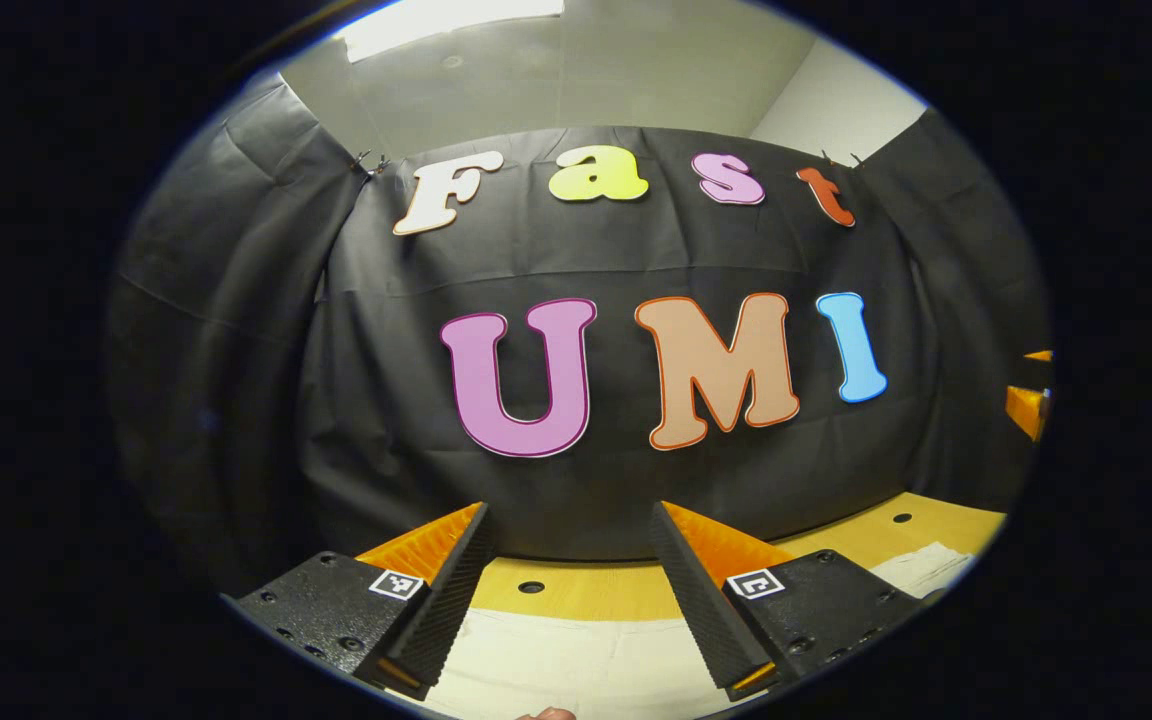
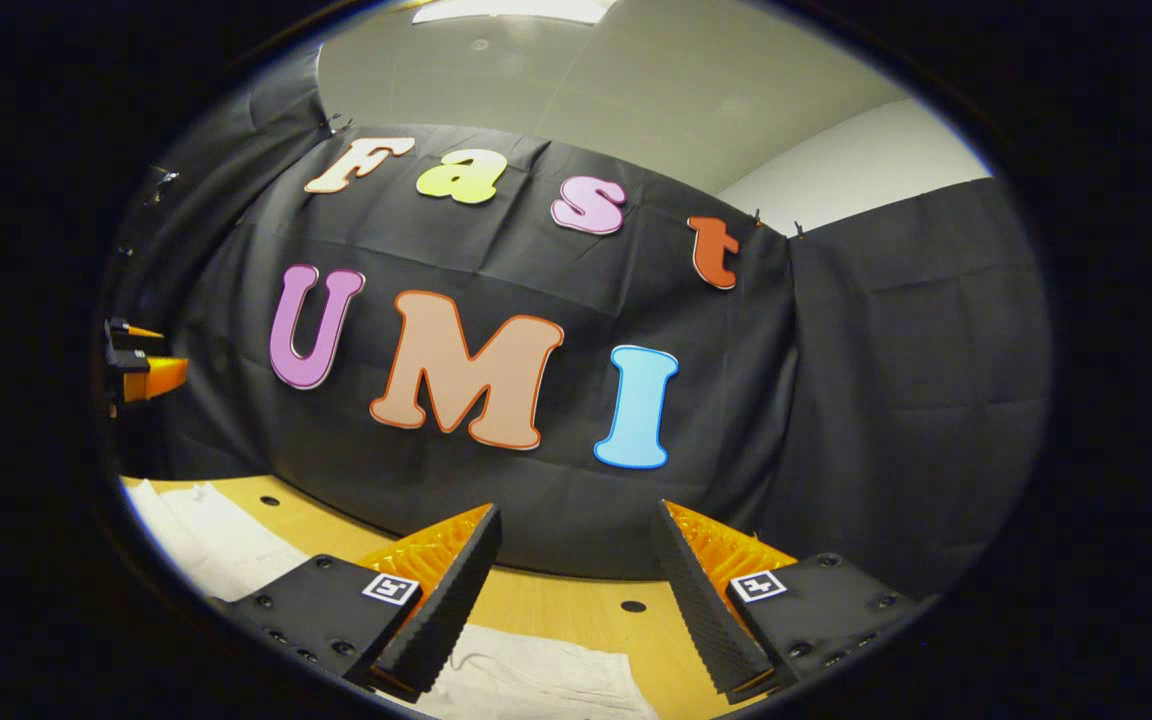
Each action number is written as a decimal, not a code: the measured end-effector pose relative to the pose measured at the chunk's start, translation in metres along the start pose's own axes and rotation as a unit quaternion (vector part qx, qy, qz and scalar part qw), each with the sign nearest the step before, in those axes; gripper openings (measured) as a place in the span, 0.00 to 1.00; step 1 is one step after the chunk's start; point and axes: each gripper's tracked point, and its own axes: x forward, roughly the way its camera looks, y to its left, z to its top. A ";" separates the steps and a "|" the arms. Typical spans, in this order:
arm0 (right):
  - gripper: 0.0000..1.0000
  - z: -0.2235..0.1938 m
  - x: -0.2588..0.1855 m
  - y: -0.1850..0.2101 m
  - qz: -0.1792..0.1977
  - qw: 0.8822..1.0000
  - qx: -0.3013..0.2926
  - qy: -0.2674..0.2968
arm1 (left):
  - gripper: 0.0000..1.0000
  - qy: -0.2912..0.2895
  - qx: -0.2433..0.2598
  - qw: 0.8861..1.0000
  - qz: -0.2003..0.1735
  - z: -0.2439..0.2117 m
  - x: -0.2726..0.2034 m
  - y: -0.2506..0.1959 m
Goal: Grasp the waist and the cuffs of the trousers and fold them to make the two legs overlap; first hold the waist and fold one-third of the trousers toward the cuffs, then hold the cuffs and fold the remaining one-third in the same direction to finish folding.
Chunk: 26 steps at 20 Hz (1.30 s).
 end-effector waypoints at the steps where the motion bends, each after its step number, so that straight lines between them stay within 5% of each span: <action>1: 0.97 -0.004 -0.002 -0.005 0.001 1.000 -0.009 0.005 | 0.94 0.004 -0.001 1.000 0.001 -0.002 0.000 -0.001; 10: 0.96 -0.072 -0.035 -0.030 0.060 0.984 -0.161 0.057 | 0.94 0.016 -0.001 1.000 0.008 -0.010 0.000 -0.016; 16: 0.97 -0.136 -0.062 -0.034 0.125 0.952 -0.259 0.103 | 0.94 0.025 0.008 1.000 0.010 -0.018 -0.001 -0.020; 26: 0.98 -0.242 -0.111 -0.025 0.228 0.894 -0.333 0.196 | 0.94 0.031 0.016 0.999 0.013 -0.026 0.000 -0.024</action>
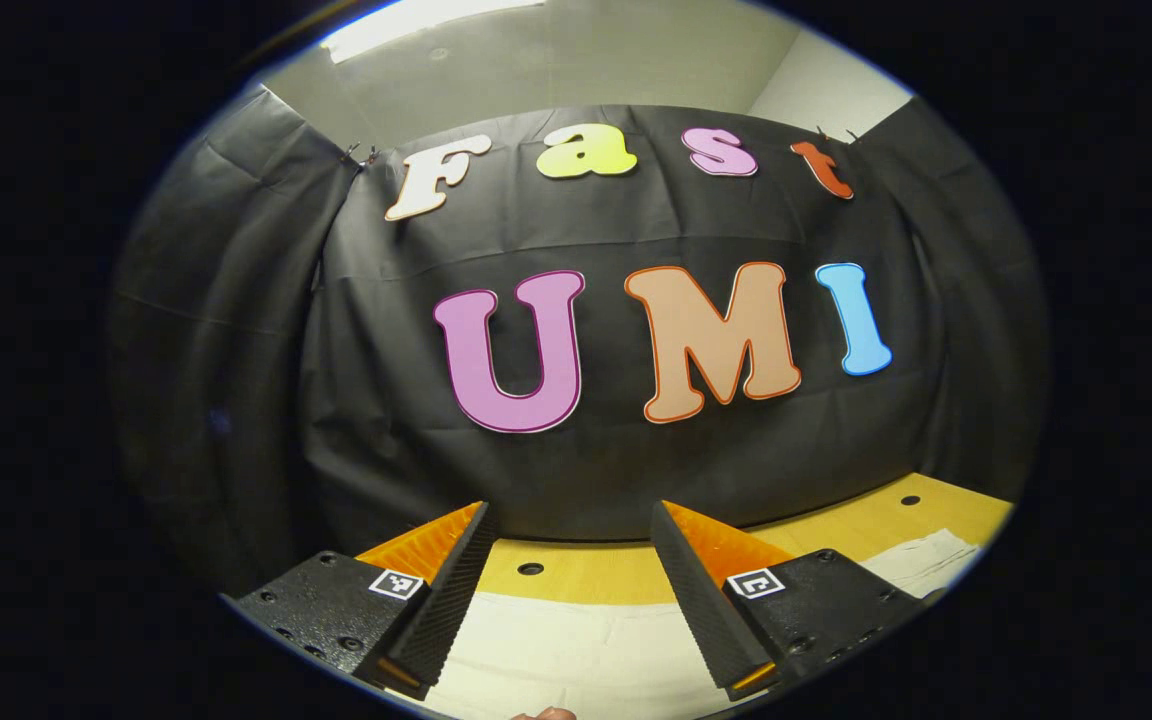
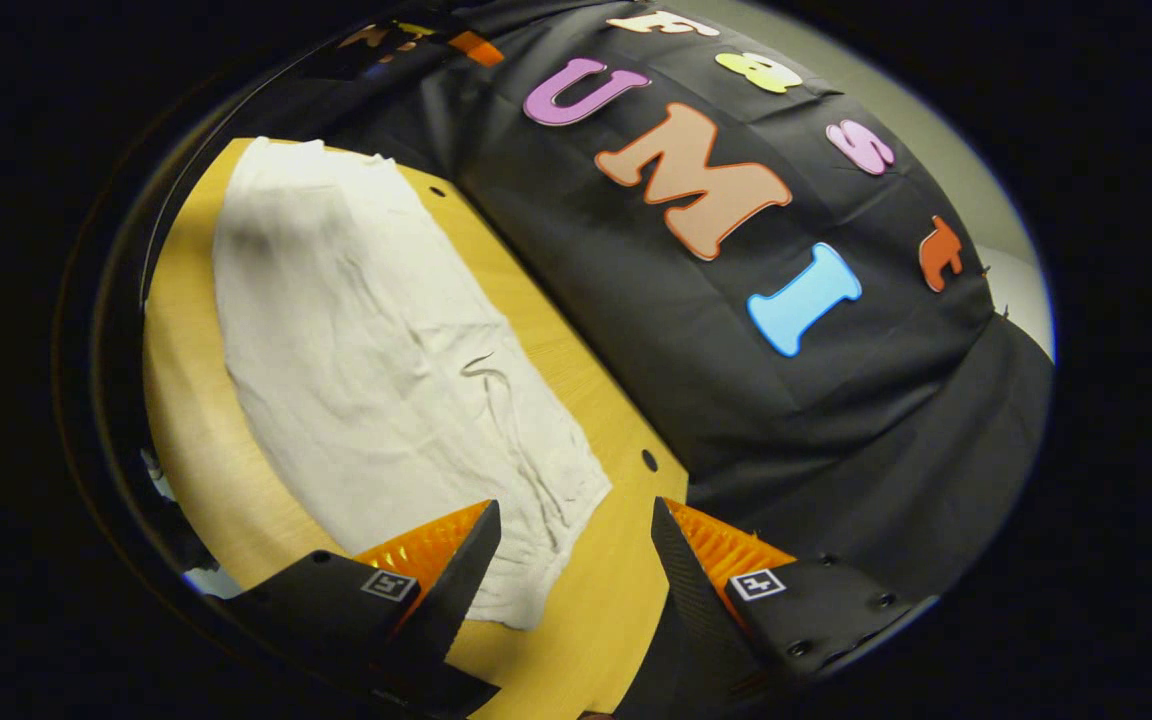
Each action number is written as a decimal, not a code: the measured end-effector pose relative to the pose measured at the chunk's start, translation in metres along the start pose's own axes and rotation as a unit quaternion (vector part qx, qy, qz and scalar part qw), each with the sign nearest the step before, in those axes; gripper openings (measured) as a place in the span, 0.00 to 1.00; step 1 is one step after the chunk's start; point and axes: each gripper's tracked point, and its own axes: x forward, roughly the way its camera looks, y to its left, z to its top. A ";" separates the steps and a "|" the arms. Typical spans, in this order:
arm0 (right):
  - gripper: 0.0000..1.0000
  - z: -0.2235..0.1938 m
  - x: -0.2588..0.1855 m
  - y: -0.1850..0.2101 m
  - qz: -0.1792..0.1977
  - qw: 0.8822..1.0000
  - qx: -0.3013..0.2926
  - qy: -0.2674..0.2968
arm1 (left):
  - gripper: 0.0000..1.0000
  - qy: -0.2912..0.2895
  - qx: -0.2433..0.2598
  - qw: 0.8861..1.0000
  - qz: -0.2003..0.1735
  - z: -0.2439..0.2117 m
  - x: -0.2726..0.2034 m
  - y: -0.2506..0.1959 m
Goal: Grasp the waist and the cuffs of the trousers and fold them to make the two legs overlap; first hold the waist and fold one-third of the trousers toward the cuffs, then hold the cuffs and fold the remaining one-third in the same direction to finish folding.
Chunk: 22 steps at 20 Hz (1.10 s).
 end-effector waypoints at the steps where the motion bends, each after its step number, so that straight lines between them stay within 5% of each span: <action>1: 0.97 -0.004 0.000 0.009 0.011 1.000 -0.014 0.003 | 0.94 0.002 0.000 1.000 0.002 -0.002 -0.001 0.001; 12: 0.97 -0.058 -0.004 0.074 0.115 0.985 -0.119 0.048 | 0.96 0.015 0.014 1.000 0.008 -0.013 -0.003 0.006; 22: 0.93 -0.066 0.024 0.080 0.119 0.979 -0.158 0.055 | 0.96 0.019 0.025 0.999 0.010 -0.018 -0.005 0.009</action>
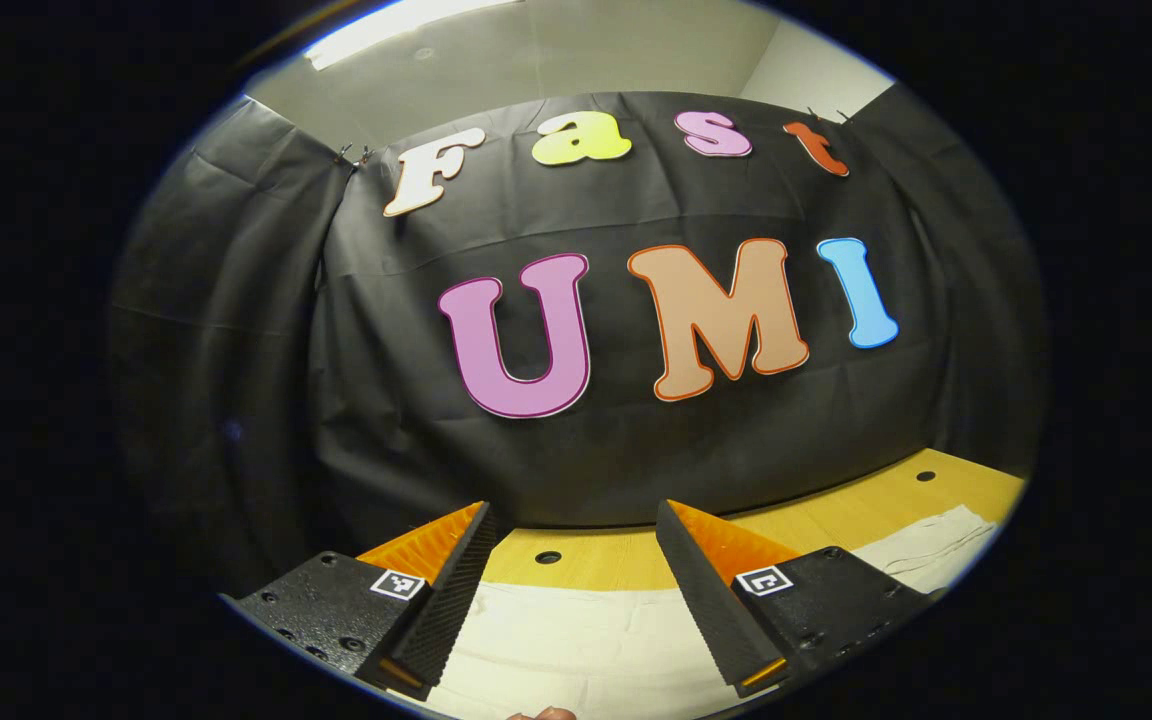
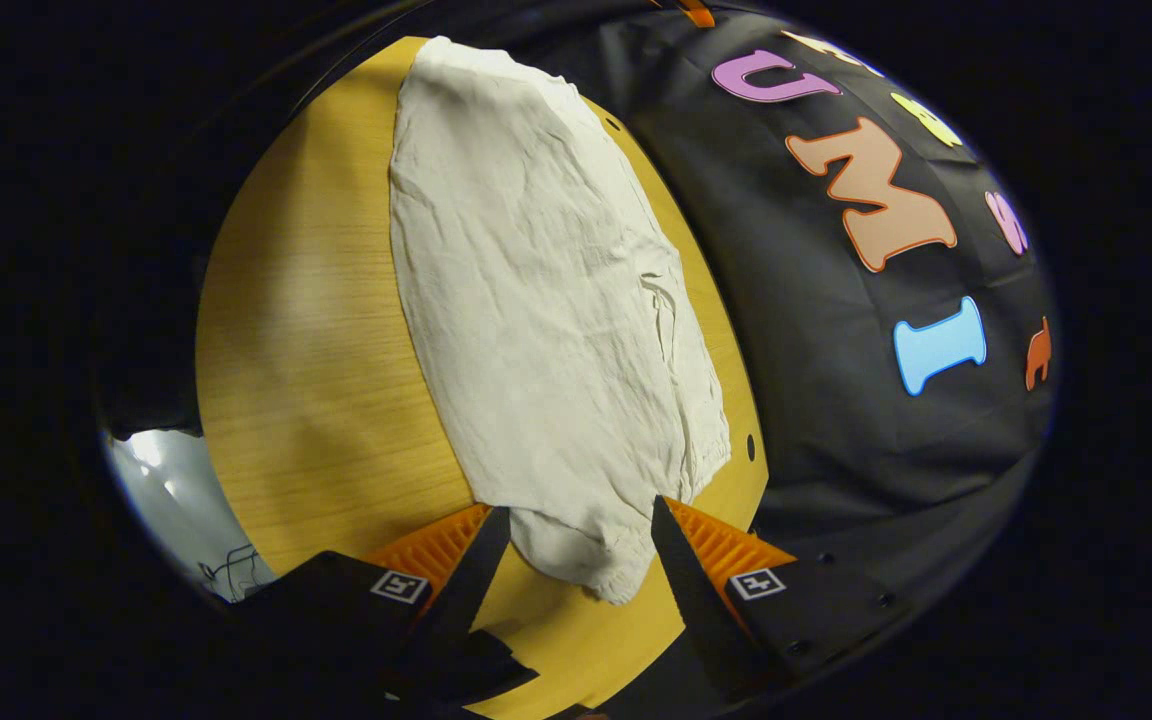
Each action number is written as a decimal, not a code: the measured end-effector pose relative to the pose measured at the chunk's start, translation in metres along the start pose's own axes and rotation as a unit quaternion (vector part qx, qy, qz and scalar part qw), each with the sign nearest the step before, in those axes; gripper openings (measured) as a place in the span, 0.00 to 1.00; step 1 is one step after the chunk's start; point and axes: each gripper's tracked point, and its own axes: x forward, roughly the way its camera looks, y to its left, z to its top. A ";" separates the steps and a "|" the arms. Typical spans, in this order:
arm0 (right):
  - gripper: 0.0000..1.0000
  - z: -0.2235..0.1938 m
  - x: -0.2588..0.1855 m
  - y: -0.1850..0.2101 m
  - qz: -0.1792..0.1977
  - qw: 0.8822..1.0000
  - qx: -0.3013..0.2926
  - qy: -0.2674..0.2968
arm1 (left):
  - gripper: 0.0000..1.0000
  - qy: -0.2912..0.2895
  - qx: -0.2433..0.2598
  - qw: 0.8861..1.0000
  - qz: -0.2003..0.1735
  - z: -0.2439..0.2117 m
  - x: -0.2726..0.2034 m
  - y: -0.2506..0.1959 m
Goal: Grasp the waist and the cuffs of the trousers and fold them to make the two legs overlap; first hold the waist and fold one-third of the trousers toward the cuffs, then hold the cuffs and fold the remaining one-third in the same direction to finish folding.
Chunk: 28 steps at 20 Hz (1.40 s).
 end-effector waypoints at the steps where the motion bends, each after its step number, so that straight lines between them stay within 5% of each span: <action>1: 0.92 0.003 0.002 -0.002 -0.003 1.000 -0.003 -0.001 | 0.96 0.001 0.000 1.000 0.000 0.000 0.000 0.000; 6: 0.87 0.004 0.019 -0.008 -0.013 1.000 0.004 0.009 | 0.96 0.006 0.002 1.000 0.004 -0.005 -0.003 0.005; 9: 0.75 0.006 0.030 -0.009 -0.015 1.000 0.007 0.024 | 0.96 0.005 0.008 1.000 0.007 -0.005 -0.003 0.010; 11: 0.58 0.004 0.034 -0.003 -0.011 0.999 0.014 0.032 | 0.96 0.006 0.007 1.000 0.008 -0.007 -0.003 0.014; 12: 0.60 0.003 0.037 0.006 0.003 0.999 0.024 0.042 | 0.96 0.008 0.007 1.000 0.009 -0.010 -0.003 0.016; 13: 0.35 0.005 0.032 0.010 0.004 0.999 0.025 0.041 | 0.96 0.010 0.007 1.000 0.010 -0.012 -0.003 0.018; 14: 0.25 0.004 0.038 0.014 -0.001 0.999 0.015 0.045 | 0.96 0.012 0.011 1.000 0.012 -0.014 -0.003 0.021; 15: 0.15 0.007 0.038 0.014 -0.005 0.999 0.008 0.045 | 0.96 0.013 0.016 1.000 0.015 -0.016 -0.003 0.025; 16: 0.25 0.006 0.037 0.015 -0.009 0.999 0.008 0.050 | 0.96 0.011 0.022 1.000 0.016 -0.017 -0.005 0.030; 17: 0.08 0.005 0.036 0.014 -0.006 0.998 0.021 0.053 | 0.96 0.009 0.028 0.999 0.016 -0.020 -0.006 0.033; 24: 0.08 0.005 0.038 0.014 -0.013 0.997 0.044 0.065 | 0.96 0.051 0.116 0.992 0.008 -0.073 -0.023 0.067; 28: 0.09 0.006 0.039 0.014 -0.008 0.997 0.044 0.063 | 0.96 0.116 0.186 0.976 -0.011 -0.130 -0.043 0.089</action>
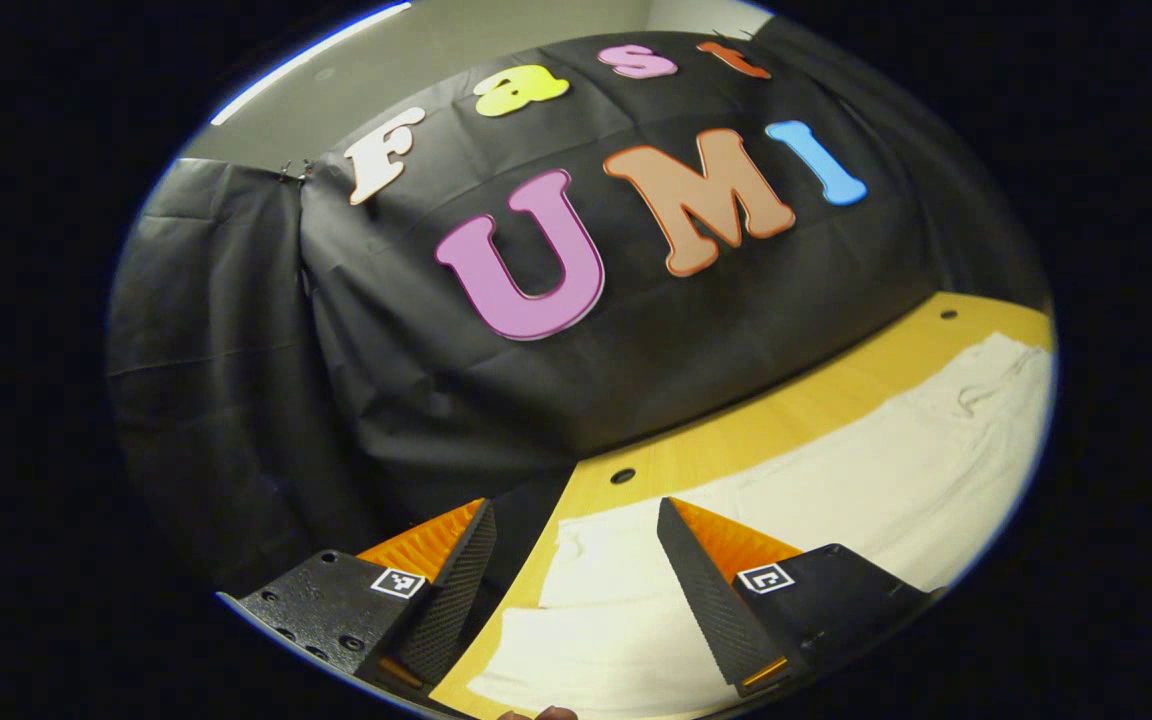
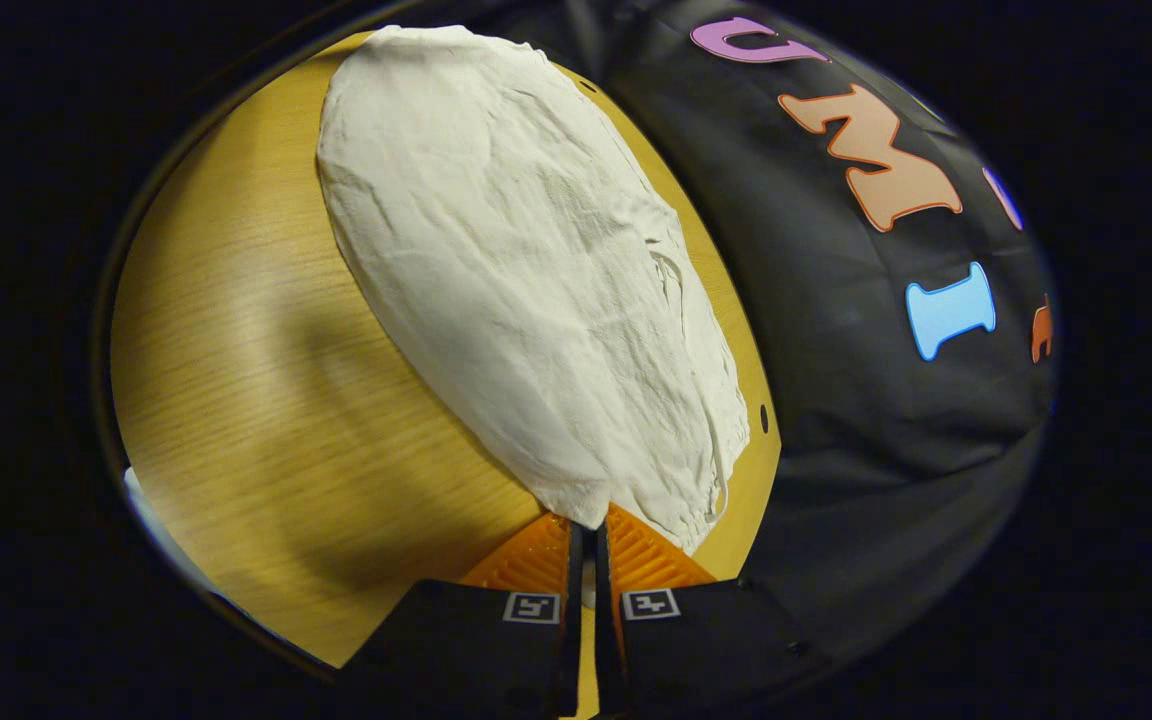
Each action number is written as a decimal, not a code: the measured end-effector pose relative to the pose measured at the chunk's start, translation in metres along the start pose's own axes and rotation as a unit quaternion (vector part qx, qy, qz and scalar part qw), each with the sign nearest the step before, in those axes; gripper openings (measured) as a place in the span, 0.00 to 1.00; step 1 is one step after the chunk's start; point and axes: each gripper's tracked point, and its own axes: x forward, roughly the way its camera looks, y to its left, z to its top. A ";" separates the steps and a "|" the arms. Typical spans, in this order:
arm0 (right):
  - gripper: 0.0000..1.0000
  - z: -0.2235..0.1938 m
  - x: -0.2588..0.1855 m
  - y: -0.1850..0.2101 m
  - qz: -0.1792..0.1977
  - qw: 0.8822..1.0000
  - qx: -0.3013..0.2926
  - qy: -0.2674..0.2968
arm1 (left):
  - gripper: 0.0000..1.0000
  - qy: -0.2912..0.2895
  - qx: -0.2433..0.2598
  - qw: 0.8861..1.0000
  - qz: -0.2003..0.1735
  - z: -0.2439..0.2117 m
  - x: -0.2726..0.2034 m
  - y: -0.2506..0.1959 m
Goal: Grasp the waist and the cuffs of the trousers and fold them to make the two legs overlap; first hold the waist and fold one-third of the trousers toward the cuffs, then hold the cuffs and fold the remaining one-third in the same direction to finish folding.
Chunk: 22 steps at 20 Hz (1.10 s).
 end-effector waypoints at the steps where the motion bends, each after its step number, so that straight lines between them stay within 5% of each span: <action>1: 0.09 0.001 0.000 0.000 0.000 1.000 -0.003 -0.001 | 0.97 0.020 0.030 0.999 -0.011 -0.020 -0.004 -0.002; 5: 0.08 0.000 0.001 0.000 -0.005 1.000 -0.010 0.000 | 0.97 0.078 0.127 0.987 -0.061 -0.092 -0.014 -0.001; 12: 0.08 0.000 0.002 0.001 -0.008 1.000 -0.022 -0.001 | 0.97 0.146 0.199 0.962 -0.113 -0.152 -0.024 0.005; 20: 0.09 0.000 0.002 0.003 -0.020 0.999 -0.026 -0.002 | 0.92 0.186 0.299 0.919 -0.176 -0.207 -0.021 0.015; 22: 0.08 0.000 0.002 0.002 -0.022 0.999 -0.026 -0.002 | 0.98 0.200 0.321 0.904 -0.199 -0.219 -0.028 0.016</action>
